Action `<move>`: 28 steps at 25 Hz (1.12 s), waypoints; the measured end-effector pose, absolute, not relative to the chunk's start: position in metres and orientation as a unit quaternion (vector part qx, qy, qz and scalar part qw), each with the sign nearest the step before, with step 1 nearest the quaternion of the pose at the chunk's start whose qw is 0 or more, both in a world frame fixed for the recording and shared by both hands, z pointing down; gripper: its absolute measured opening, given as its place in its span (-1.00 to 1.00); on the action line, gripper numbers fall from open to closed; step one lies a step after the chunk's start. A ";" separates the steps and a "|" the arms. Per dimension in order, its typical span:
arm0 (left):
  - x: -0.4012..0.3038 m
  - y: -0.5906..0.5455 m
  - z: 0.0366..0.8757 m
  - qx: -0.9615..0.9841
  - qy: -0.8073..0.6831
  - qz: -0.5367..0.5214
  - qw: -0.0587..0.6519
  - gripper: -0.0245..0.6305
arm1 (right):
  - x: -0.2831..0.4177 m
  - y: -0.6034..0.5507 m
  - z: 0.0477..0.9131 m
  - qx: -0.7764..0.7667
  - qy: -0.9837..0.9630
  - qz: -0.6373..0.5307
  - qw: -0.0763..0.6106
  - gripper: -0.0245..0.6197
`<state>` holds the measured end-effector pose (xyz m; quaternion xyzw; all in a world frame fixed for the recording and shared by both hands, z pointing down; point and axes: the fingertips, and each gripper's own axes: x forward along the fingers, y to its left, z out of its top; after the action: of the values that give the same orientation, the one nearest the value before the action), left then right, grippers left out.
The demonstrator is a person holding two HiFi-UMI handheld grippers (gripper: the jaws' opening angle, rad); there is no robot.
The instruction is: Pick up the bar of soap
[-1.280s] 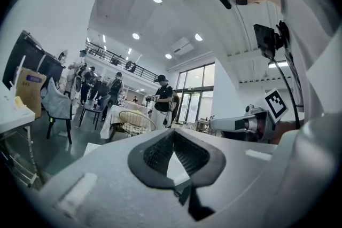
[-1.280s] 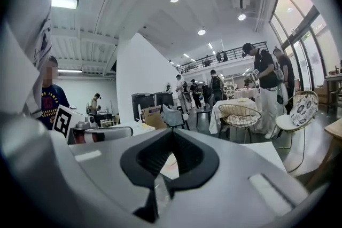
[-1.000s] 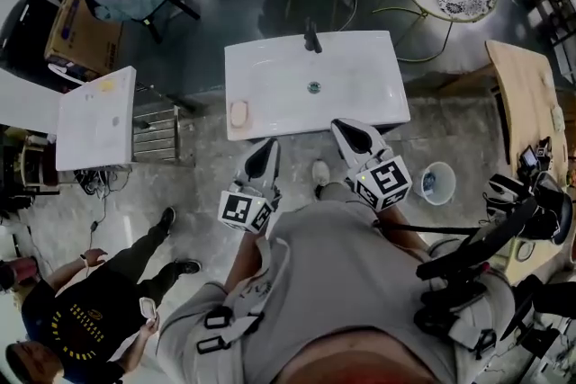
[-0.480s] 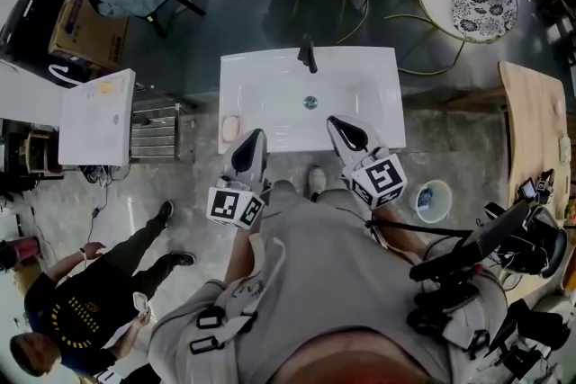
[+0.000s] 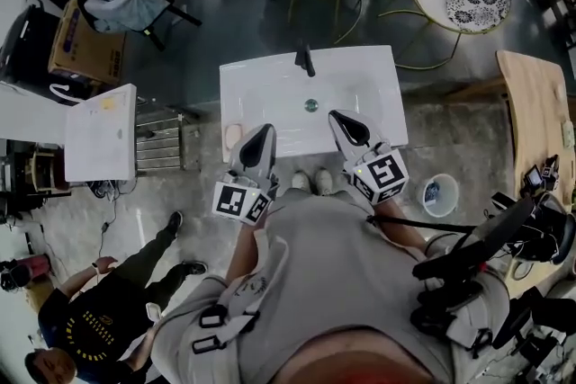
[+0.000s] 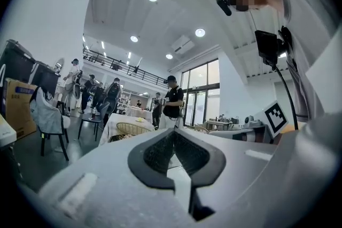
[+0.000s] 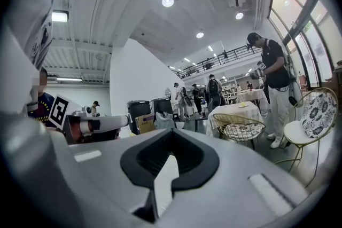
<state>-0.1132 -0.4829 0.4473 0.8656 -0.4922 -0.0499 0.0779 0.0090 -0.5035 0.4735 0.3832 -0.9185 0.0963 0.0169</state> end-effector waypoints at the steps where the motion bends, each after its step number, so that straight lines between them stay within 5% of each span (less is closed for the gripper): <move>1: -0.114 -0.483 0.447 0.867 -0.490 -0.051 0.077 -0.93 | 0.009 -0.503 0.473 0.386 -0.917 0.096 0.019 -0.92; 9: -0.115 -0.489 0.455 0.877 -0.472 -0.047 0.081 -0.84 | 0.014 -0.507 0.467 0.405 -0.910 0.084 0.034 -0.92; 10: -0.117 -0.491 0.455 0.875 -0.475 -0.050 0.077 -0.65 | 0.013 -0.508 0.467 0.406 -0.909 0.084 0.034 -0.92; 12: -0.121 -0.496 0.454 0.869 -0.487 -0.055 0.069 0.19 | 0.012 -0.508 0.468 0.408 -0.909 0.085 0.035 -0.92; 13: -0.123 -0.498 0.454 0.865 -0.495 -0.054 0.066 0.32 | 0.011 -0.507 0.468 0.408 -0.908 0.085 0.035 -0.92; 28: -0.200 -0.527 0.521 0.811 -0.565 0.062 0.136 0.30 | 0.000 -0.510 0.460 0.405 -0.910 0.079 0.039 -0.92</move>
<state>-0.2005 -0.5274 0.5215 0.8112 -0.5652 0.0621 0.1365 0.0005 -0.5101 0.4599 0.4053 -0.9100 0.0789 0.0386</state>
